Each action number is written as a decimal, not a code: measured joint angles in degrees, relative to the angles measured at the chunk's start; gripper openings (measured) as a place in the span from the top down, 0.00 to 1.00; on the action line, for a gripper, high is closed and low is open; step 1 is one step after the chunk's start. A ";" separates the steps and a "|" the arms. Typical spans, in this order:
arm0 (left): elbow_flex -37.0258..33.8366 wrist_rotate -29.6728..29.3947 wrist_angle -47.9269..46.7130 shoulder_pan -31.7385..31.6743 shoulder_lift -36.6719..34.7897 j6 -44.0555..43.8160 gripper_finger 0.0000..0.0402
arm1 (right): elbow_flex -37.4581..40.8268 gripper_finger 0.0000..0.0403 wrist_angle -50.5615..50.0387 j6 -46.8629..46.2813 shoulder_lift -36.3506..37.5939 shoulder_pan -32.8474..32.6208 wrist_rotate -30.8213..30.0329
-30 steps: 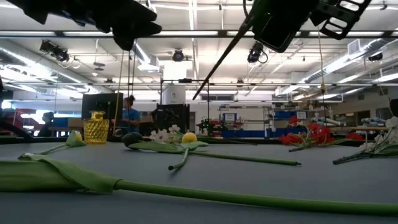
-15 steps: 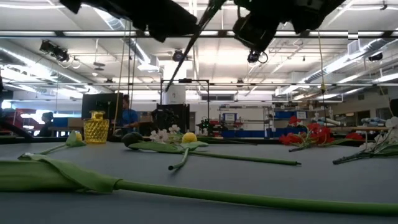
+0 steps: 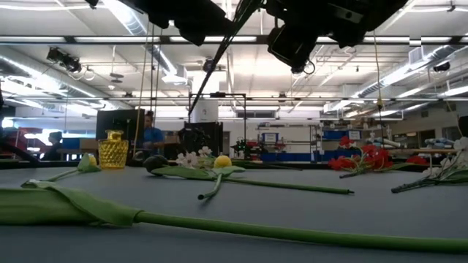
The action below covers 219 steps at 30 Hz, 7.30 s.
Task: Sort flowers into vase by color
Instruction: Put the bottom red flowers into the yellow vase
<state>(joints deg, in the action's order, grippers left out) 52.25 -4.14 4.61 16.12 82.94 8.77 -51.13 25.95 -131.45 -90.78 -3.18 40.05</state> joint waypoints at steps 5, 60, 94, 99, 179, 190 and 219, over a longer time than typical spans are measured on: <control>0.00 -2.21 -0.25 -0.17 0.00 0.02 0.58 | 0.00 0.93 1.75 -0.87 0.00 -0.10 0.53; -25.64 1.30 47.11 -7.67 -12.11 -19.49 0.98 | -0.04 0.62 -3.53 105.04 10.22 -1.42 -39.50; -31.07 -2.72 26.21 -13.42 -38.39 -16.61 0.98 | -14.16 0.32 -23.16 111.54 10.79 -1.27 -55.69; -40.48 -5.63 45.35 -13.30 -39.98 -19.07 0.98 | -14.10 0.32 -14.13 109.38 5.87 -2.79 -55.25; -31.51 3.65 15.96 -30.36 -41.97 -18.51 0.99 | -45.40 0.56 -30.60 119.47 -20.11 9.44 -43.42; -31.52 3.06 11.54 -34.81 -47.93 -18.44 1.00 | -45.40 0.47 -38.59 119.36 -16.50 9.42 -46.48; -31.44 -3.50 1.24 -56.18 -54.25 -15.63 1.00 | -36.41 0.50 -39.63 116.84 -5.76 12.11 -43.52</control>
<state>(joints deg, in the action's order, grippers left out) 20.80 -7.64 5.84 -40.06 28.69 -6.85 -87.54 -13.68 -14.62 -96.54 8.93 -3.47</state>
